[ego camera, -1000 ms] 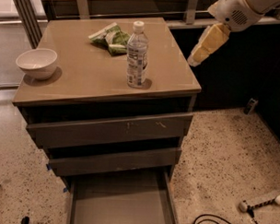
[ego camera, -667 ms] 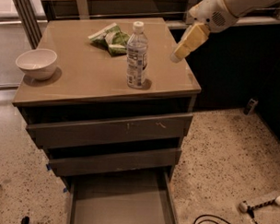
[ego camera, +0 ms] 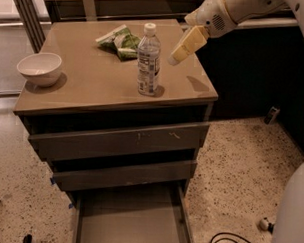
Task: Place blue plastic bottle into bottom drawer
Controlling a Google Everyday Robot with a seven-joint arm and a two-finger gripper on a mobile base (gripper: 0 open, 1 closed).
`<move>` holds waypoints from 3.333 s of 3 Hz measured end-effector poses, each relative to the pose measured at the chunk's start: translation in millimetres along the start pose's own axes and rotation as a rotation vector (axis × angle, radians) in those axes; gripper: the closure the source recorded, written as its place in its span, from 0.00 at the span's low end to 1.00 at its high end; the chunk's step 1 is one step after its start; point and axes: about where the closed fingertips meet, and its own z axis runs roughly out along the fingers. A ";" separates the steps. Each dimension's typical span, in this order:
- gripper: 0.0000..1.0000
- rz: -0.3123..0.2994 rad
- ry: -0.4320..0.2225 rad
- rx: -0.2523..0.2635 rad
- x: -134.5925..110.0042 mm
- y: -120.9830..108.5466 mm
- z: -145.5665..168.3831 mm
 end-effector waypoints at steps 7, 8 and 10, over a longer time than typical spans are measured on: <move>0.66 -0.119 -0.190 -0.144 -24.0 28.4 106.2; 0.89 -0.119 -0.190 -0.144 -24.0 28.4 106.2; 1.00 -0.119 -0.190 -0.145 -24.1 28.5 106.2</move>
Offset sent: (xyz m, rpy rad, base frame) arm -0.0031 0.0776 -0.0399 0.1213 0.0838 0.1906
